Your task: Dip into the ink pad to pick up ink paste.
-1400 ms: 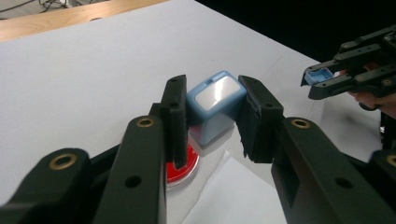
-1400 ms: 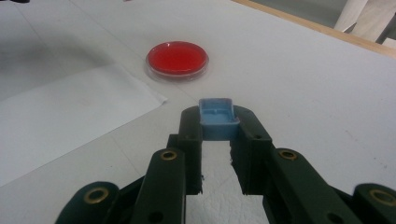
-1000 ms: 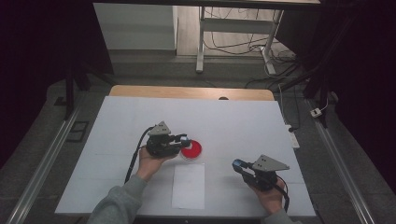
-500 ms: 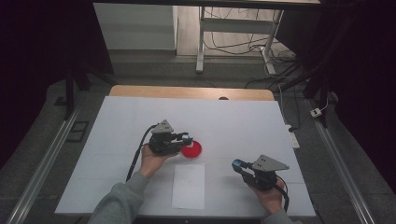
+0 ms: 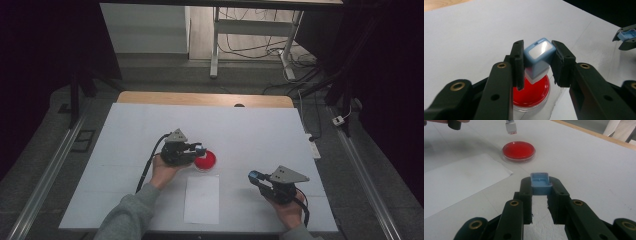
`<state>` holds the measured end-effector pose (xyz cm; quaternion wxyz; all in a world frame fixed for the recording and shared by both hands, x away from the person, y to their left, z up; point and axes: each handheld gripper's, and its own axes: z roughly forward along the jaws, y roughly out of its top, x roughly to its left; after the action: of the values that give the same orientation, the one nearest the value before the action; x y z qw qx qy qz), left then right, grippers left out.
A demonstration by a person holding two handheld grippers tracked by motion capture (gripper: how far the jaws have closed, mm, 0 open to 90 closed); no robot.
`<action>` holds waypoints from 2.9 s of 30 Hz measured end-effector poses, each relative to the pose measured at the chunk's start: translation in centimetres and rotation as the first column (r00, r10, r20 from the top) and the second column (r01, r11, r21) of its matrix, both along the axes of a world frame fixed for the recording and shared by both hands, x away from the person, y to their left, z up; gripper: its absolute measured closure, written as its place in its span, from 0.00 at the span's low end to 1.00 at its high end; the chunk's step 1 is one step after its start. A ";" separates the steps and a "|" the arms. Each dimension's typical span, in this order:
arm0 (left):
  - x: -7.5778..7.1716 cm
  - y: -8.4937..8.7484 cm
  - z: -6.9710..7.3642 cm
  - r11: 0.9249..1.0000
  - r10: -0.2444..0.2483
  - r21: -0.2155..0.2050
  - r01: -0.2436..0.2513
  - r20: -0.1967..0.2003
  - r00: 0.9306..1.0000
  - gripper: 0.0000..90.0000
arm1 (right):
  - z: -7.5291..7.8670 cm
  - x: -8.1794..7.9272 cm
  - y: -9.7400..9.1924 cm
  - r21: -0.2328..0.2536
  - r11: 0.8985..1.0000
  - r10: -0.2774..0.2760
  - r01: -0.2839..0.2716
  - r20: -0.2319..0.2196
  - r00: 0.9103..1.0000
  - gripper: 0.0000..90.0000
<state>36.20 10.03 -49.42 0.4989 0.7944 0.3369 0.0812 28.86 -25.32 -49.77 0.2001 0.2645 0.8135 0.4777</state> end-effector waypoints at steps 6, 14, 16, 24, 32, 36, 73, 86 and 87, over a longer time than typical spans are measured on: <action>0.2 -0.2 -0.3 1.000 -0.008 0.012 0.008 -0.009 1.000 0.73 | 0.0 0.0 0.0 -0.001 1.000 0.001 -0.001 0.000 1.000 0.82; 0.4 -0.4 -0.9 0.999 -0.005 0.037 0.006 -0.020 1.000 0.73 | 0.0 0.0 0.0 -0.004 1.000 0.002 -0.002 -0.001 1.000 0.82; 0.5 -0.5 -1.0 0.999 -0.007 0.041 0.008 -0.025 1.000 0.72 | 0.0 0.0 0.0 -0.003 1.000 0.002 -0.002 0.000 1.000 0.82; 0.8 -0.8 -1.5 0.998 -0.005 0.058 0.007 -0.031 1.000 0.73 | 0.0 -0.1 0.0 -0.006 1.000 0.000 0.000 -0.001 1.000 0.82; 0.9 -1.0 -1.8 0.995 -0.005 0.099 0.008 -0.034 0.999 0.73 | 0.0 -0.1 -0.1 -0.006 1.000 -0.004 0.004 -0.001 1.000 0.82; 1.0 -1.2 -2.0 0.992 -0.009 0.124 0.013 -0.039 0.999 0.73 | 0.0 -0.1 -0.1 -0.008 1.000 -0.004 0.004 -0.003 1.000 0.82; 0.8 -1.9 -2.4 0.983 -0.021 0.181 0.025 -0.022 1.000 0.73 | 0.0 -0.6 -0.6 -0.009 1.000 -0.019 0.019 0.001 1.000 0.82; 0.6 -2.0 -2.0 0.981 -0.014 0.195 0.013 0.003 1.000 0.73 | 0.1 -0.6 -0.6 -0.006 1.000 -0.020 0.020 0.002 1.000 0.82; 0.6 -2.0 -1.9 0.981 -0.013 0.195 0.012 0.002 1.000 0.73 | 0.1 -0.6 -0.6 -0.005 1.000 -0.019 0.019 0.001 1.000 0.82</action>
<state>36.76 8.04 -51.35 0.4200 0.8413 0.3214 0.1120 28.30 -25.92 -49.72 0.2060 0.2715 0.8120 0.4738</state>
